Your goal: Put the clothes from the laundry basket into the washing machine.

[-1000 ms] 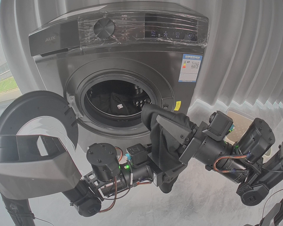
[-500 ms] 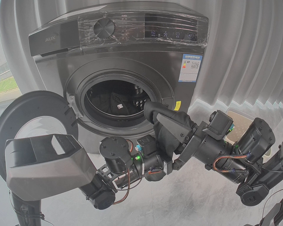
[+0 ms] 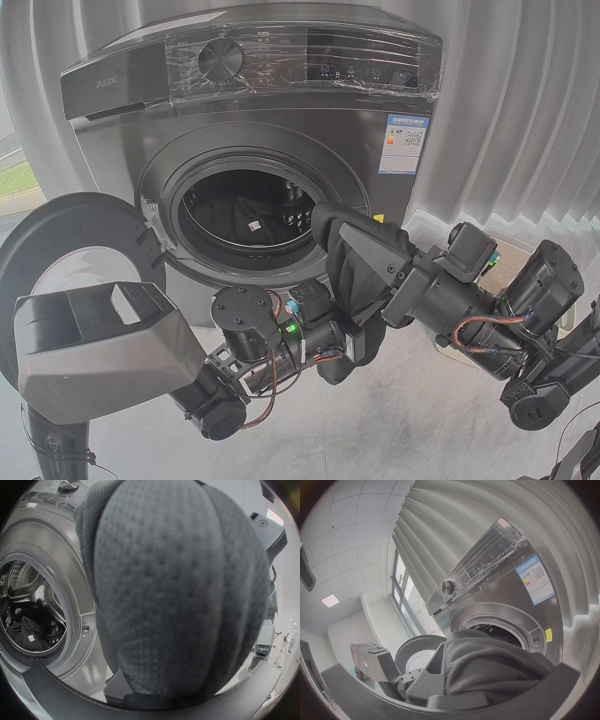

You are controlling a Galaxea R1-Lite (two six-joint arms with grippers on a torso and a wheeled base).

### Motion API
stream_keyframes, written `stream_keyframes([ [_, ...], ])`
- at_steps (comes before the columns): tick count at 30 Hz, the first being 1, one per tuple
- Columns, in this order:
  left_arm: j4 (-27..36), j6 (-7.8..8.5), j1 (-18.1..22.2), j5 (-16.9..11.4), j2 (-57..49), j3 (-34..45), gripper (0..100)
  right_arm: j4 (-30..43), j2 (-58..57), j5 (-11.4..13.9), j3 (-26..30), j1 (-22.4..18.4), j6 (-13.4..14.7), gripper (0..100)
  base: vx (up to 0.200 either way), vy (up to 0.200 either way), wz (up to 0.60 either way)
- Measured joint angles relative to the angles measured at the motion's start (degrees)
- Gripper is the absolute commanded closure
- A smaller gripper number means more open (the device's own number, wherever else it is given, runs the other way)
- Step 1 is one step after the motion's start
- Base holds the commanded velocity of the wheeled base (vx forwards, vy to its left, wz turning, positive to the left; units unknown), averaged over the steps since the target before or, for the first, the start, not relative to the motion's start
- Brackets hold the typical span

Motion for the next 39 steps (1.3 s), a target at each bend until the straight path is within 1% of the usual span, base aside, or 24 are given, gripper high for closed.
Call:
stream_keyframes([
  [4,0.02,0.02,0.01,0.00,-1.78,1.50,100,0.24,0.11,-0.27,-0.76,-1.71,0.00,100,0.000,0.000,0.00],
  [11,-0.02,0.51,0.04,0.00,-7.08,8.19,100,0.66,0.85,-0.33,-1.88,-5.33,0.00,100,0.000,0.000,0.00],
  [19,-0.13,1.45,-0.29,-0.02,-13.75,16.21,100,0.95,1.40,-0.09,-2.12,-7.06,0.00,100,0.000,0.000,0.00],
  [25,0.00,1.72,0.56,-0.35,-18.19,19.60,100,0.84,1.71,0.00,-1.27,-7.52,-0.05,100,0.000,0.000,0.00],
  [31,0.26,1.65,2.13,-0.72,-21.05,20.57,100,0.10,2.47,0.00,0.35,-7.30,-0.38,100,0.000,0.000,0.00],
  [39,0.28,1.56,2.46,-0.68,-22.24,21.07,100,-0.20,3.12,0.02,1.60,-6.62,-0.77,100,0.000,0.000,0.00],
])
